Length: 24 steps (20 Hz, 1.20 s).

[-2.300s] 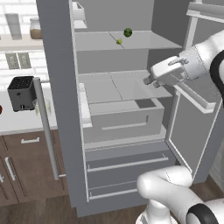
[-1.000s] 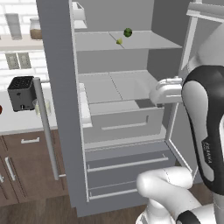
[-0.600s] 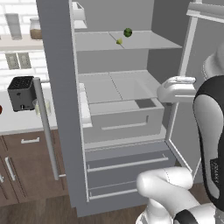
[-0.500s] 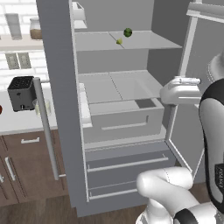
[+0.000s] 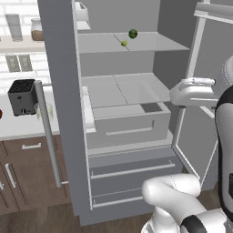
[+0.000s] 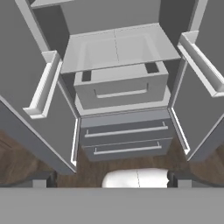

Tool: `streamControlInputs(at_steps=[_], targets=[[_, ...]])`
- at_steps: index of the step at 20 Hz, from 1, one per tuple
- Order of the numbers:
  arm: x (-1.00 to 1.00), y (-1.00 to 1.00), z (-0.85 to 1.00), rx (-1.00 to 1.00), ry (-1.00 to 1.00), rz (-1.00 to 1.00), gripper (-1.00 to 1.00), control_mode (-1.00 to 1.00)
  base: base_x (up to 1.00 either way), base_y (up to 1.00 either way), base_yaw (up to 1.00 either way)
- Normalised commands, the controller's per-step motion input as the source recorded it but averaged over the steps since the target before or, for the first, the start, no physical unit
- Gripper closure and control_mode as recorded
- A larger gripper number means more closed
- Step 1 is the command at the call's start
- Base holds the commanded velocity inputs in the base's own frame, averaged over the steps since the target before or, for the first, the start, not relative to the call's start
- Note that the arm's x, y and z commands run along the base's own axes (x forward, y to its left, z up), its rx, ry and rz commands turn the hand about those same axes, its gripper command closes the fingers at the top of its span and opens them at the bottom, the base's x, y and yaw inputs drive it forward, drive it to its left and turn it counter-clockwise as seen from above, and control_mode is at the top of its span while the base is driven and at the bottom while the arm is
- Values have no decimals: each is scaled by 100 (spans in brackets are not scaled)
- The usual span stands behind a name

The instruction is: Grab a lemon wedge from the fridge and one ice cube from the ice bowl, and put them in the glass of lemonade.

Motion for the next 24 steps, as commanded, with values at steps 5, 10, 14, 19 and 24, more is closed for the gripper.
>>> streamControlInputs(at_steps=[5,10,14,19,24], targets=[[36,-10,0,0,0,0,-100,-100,0,0,0],[28,-3,-1,0,0,-1,-100,100,10,-2,0],[0,0,0,0,0,0,-100,100,61,-3,0],[0,0,0,0,0,0,-100,100,94,-3,0],[0,0,0,0,0,0,-100,100,81,-5,0]])
